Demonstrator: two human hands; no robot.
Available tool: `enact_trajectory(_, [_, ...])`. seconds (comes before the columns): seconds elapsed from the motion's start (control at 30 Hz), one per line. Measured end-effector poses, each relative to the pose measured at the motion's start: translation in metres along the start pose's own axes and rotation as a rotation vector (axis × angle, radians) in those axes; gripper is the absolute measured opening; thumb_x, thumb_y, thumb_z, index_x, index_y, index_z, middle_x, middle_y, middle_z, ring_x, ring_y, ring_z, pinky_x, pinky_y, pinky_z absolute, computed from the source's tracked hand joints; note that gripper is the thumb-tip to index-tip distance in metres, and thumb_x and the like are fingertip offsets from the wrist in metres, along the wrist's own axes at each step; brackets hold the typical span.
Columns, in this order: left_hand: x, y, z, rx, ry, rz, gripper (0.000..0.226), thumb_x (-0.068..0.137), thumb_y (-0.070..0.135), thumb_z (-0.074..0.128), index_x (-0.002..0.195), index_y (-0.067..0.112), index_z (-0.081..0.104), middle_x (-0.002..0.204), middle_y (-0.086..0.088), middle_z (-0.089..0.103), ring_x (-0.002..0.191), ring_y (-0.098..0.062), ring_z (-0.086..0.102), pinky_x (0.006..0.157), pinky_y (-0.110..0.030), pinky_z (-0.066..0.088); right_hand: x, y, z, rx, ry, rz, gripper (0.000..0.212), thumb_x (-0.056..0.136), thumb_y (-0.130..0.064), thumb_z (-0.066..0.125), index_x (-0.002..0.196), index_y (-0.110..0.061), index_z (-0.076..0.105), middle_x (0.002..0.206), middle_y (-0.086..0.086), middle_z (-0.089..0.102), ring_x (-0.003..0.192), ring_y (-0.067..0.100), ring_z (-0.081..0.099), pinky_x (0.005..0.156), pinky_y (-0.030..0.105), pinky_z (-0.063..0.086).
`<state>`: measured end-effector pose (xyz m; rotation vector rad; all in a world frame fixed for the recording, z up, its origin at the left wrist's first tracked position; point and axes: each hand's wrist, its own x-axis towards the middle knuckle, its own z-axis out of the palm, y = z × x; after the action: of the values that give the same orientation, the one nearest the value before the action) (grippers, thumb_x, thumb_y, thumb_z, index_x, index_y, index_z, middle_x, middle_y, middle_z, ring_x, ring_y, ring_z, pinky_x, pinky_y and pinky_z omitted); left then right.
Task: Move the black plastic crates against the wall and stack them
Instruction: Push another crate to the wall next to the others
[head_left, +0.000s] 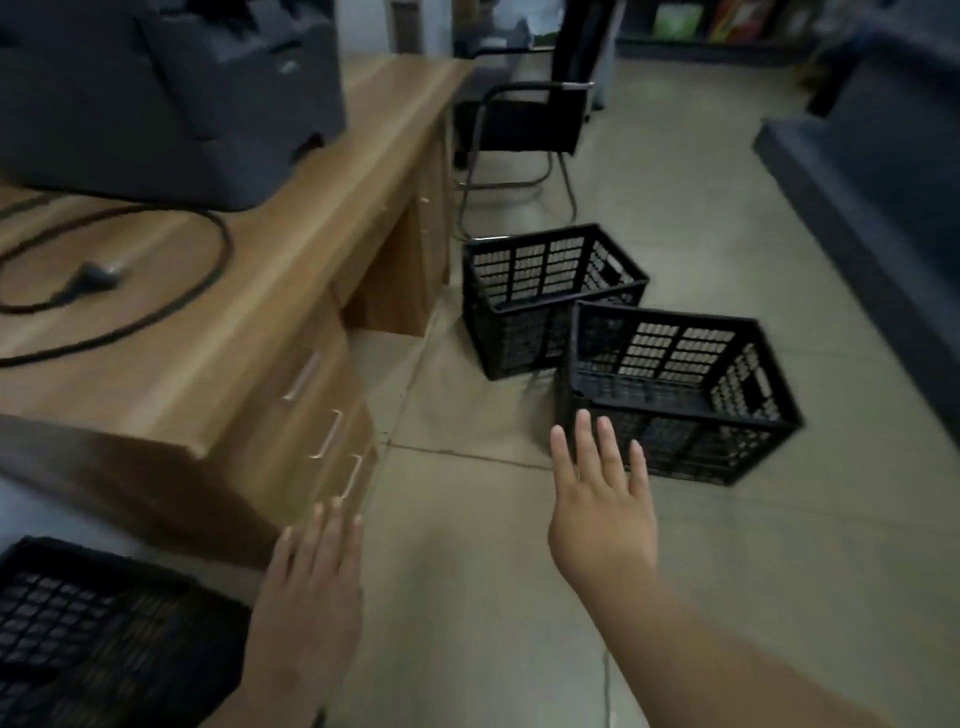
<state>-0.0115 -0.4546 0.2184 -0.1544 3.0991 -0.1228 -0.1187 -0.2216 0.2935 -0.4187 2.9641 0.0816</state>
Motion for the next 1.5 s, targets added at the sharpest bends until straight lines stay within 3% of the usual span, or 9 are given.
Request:
enact_trajectory(0.23, [0.101,0.184,-0.022,0.014,0.058,0.161,0.069,0.062,0.023,0.040,0.124,-0.002,0.056,0.135,-0.026,0.050,0.130,-0.034,0.031,0.116,-0.039,-0.008,-0.005,0.198,-0.002,0.008,0.028,0.215,0.068,0.092,-0.014,0.021,0.129,-0.018,-0.035,0.134,0.004,-0.046,0.123,0.017,-0.043,0.089,0.040,-0.038])
enact_trajectory(0.4, [0.169,0.263,-0.035,0.122,0.104,0.223,0.085,0.049,0.013,0.078,0.128,-0.001,0.052,0.138,-0.024,0.047,0.129,-0.037,0.044,0.115,-0.038,-0.010,0.015,0.280,0.006,0.017,0.042,0.293,0.071,0.091,-0.015,0.024,0.130,-0.018,-0.035,0.135,0.005,-0.045,0.127,0.019,-0.042,0.088,0.040,-0.039])
enact_trajectory(0.57, [0.247,0.314,-0.035,0.137,0.191,0.194,0.080,0.090,0.029,0.038,0.136,0.013,-0.026,0.143,-0.010,-0.033,0.132,-0.021,-0.031,0.089,-0.039,-0.043,0.071,0.341,0.017,0.011,0.055,0.323,0.071,0.092,-0.016,0.024,0.131,-0.018,-0.035,0.136,0.006,-0.044,0.125,0.020,-0.043,0.089,0.041,-0.038])
enact_trajectory(0.63, [0.287,0.323,-0.025,0.141,0.227,0.188,0.080,0.088,0.028,0.044,0.143,0.013,-0.012,0.150,-0.011,-0.021,0.138,-0.022,-0.021,0.095,-0.039,-0.040,0.105,0.363,0.020,0.019,0.043,0.331,0.071,0.092,-0.017,0.025,0.131,-0.018,-0.035,0.136,0.005,-0.044,0.125,0.019,-0.042,0.089,0.040,-0.038])
enact_trajectory(0.73, [0.356,0.334,-0.012,0.155,0.105,0.201,0.083,0.063,0.021,0.075,0.137,0.005,0.043,0.148,-0.018,0.034,0.138,-0.031,0.032,0.112,-0.038,-0.020,0.171,0.397,0.030,0.012,0.012,0.338,0.077,0.093,-0.020,0.030,0.131,-0.017,-0.037,0.136,0.006,-0.046,0.123,0.020,-0.044,0.088,0.041,-0.039])
enact_trajectory(0.83, [0.429,0.343,0.013,0.176,0.063,0.240,0.086,0.049,0.014,0.085,0.128,-0.002,0.052,0.137,-0.026,0.048,0.127,-0.040,0.046,0.115,-0.038,-0.013,0.247,0.427,0.044,0.015,-0.047,0.346,0.090,0.090,-0.023,0.044,0.131,-0.017,-0.037,0.134,0.004,-0.046,0.121,0.019,-0.045,0.088,0.041,-0.039])
enact_trajectory(1.0, [0.524,0.361,0.047,0.219,-0.027,0.117,0.079,0.093,0.037,0.038,0.137,0.013,-0.023,0.141,-0.008,-0.033,0.136,-0.023,-0.027,0.082,-0.038,-0.047,0.351,0.463,0.080,0.005,-0.199,0.296,0.090,0.089,-0.022,0.043,0.132,-0.014,-0.037,0.132,0.007,-0.048,0.131,0.024,-0.040,0.086,0.040,-0.040])
enact_trajectory(1.4, [0.666,0.376,0.204,0.431,-0.362,0.017,0.069,0.096,0.027,0.025,0.141,0.013,-0.026,0.146,-0.009,-0.037,0.140,-0.026,-0.029,0.077,-0.040,-0.046,0.505,0.553,0.226,-0.128,-0.433,0.250,0.071,0.089,-0.014,0.019,0.136,-0.015,-0.035,0.137,0.009,-0.044,0.136,0.024,-0.034,0.109,0.044,-0.022])
enact_trajectory(1.5, [0.678,0.371,0.236,0.485,-0.439,-0.016,0.070,0.095,0.022,0.025,0.138,0.013,-0.030,0.139,-0.009,-0.041,0.140,-0.027,-0.028,0.075,-0.040,-0.046,0.526,0.567,0.261,-0.153,-0.447,0.250,0.070,0.089,-0.012,0.017,0.140,-0.016,-0.031,0.135,0.010,-0.045,0.128,0.021,-0.040,0.098,0.042,-0.031])
